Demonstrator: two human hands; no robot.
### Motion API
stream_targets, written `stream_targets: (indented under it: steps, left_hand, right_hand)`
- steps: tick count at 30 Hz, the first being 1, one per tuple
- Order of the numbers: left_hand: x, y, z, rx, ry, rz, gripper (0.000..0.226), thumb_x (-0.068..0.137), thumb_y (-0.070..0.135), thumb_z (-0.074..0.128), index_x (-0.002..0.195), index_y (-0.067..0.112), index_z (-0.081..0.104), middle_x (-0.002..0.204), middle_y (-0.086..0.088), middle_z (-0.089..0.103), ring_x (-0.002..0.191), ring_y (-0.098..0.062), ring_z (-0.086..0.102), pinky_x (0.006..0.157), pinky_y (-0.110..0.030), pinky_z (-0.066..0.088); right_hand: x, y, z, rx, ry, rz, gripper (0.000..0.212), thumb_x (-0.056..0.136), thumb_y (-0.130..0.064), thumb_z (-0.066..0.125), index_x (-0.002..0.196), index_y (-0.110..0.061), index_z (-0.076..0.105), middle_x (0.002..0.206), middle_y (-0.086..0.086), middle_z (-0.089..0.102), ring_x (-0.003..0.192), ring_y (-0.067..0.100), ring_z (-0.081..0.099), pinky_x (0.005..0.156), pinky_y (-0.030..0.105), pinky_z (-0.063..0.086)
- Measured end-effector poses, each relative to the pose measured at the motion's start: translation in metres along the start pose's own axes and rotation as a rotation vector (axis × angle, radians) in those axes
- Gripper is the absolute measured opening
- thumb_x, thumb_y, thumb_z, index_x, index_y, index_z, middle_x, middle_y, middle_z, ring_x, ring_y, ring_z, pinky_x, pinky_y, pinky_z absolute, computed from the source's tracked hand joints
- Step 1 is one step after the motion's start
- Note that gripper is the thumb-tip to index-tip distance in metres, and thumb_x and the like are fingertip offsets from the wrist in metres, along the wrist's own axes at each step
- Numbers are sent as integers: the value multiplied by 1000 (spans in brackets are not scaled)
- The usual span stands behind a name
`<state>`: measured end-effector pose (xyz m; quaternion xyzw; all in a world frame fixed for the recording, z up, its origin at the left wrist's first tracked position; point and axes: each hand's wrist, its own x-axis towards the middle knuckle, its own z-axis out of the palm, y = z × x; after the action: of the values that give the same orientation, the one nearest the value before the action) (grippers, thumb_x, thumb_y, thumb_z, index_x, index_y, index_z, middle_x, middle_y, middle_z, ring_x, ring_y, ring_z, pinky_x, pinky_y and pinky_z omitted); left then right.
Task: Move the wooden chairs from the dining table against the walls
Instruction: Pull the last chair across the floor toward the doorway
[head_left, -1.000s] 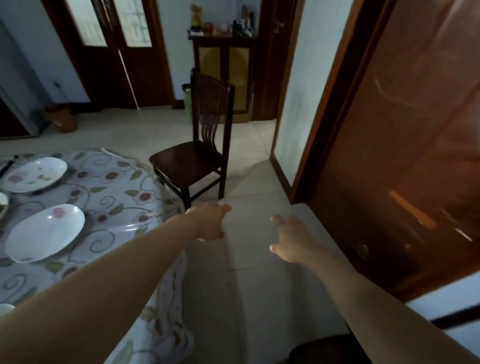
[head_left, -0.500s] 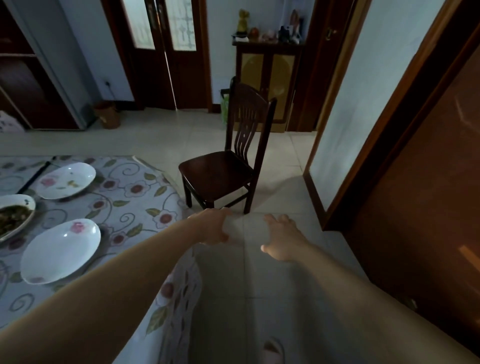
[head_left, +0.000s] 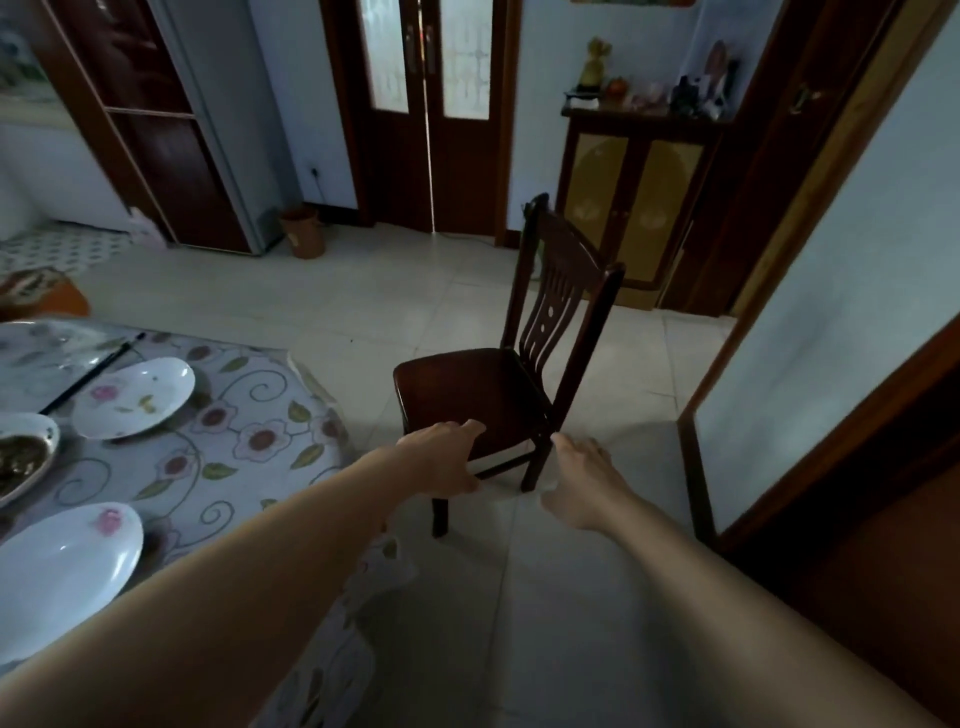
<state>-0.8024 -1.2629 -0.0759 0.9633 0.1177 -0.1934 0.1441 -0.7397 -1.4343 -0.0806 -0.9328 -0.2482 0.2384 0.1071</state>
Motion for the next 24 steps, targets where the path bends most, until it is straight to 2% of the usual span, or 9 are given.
stream_targets:
  steps: [5,11,16,24]
  left_hand:
    - [57,-18,-29,-36,46,-33,84,85,34,65,151,17,15,138,-13,48,126,-31,49,103,-41,43]
    - [149,-43,-77,-28,43,11,85,87,35,64,152,17,12,145,-13,42,132,-31,44,106,-41,40]
    - [229,-57,-126,-28,45,96,83,87,33,64,151,13,15,148,-13,41,134,-30,42,107,-39,39]
    - [337,-52,-169,-3,26,127,80,86,31,65,148,11,18,143,-13,46,129,-30,47,104,-42,43]
  right_hand:
    - [64,-9,-27,0,5,-30,76,86,-32,63,146,-12,20,143,19,29,134,36,30,107,42,38]
    - [151,-19,-64,2,39,-5,65,84,-32,65,136,-13,31,135,16,36,127,34,37,103,44,41]
    - [220,-30,-101,14,62,64,81,86,-32,64,149,-14,16,149,17,25,137,35,28,111,44,34]
    - [314,-21,-149,60,175,93,88,85,-30,66,150,-14,8,152,16,20,140,33,24,112,43,33]
